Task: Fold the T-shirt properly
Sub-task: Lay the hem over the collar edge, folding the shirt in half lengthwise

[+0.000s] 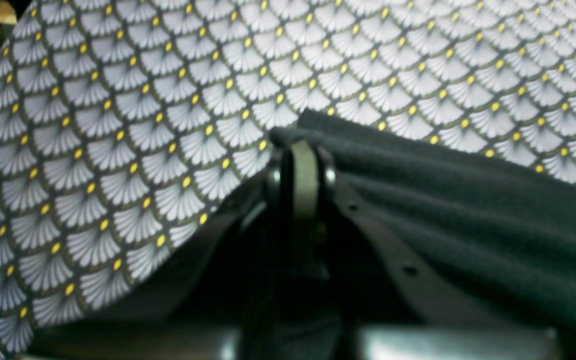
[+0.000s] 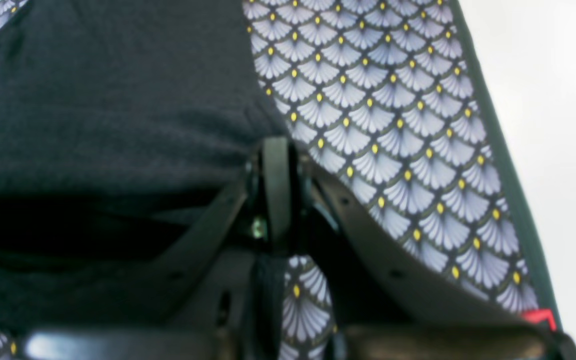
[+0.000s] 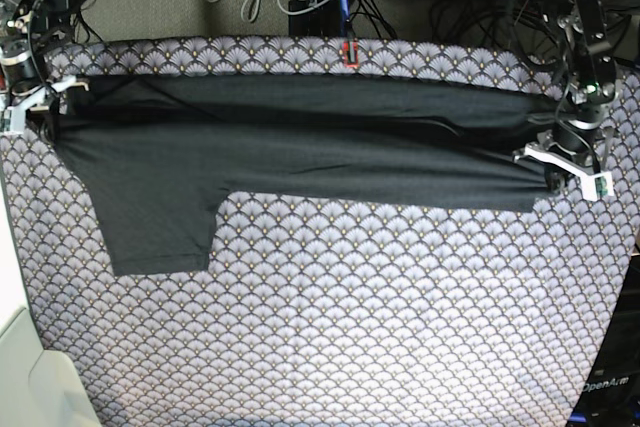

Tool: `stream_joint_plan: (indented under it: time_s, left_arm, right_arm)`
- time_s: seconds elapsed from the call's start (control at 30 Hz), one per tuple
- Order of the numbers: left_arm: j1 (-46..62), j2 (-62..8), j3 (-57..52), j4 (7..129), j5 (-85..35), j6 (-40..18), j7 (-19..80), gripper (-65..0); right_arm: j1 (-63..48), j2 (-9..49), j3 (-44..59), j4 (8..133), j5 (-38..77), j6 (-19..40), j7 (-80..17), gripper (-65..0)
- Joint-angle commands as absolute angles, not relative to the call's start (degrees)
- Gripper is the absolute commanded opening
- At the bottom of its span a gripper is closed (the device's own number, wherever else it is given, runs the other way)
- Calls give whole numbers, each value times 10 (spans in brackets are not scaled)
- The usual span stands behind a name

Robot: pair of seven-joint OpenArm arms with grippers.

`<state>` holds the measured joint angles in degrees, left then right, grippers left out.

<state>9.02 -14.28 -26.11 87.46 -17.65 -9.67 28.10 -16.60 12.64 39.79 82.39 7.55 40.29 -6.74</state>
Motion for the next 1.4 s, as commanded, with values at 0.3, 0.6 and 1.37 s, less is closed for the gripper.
stream_joint_plan:
  time_s: [0.3, 0.6, 1.37]
  left_arm:
    - [102, -151, -297, 885, -180, -97, 264, -648]
    - [129, -151, -296, 883, -218, -97, 264, -648]
    - [170, -156, -297, 909, -245, -97, 265, -648]
  right_arm:
    - [-185, 137, 402, 832, 83, 400, -51, -650]
    - [-186, 137, 402, 830, 83, 400, -51, -650]
    - [-208, 141, 402, 834, 83, 400, -51, -650]
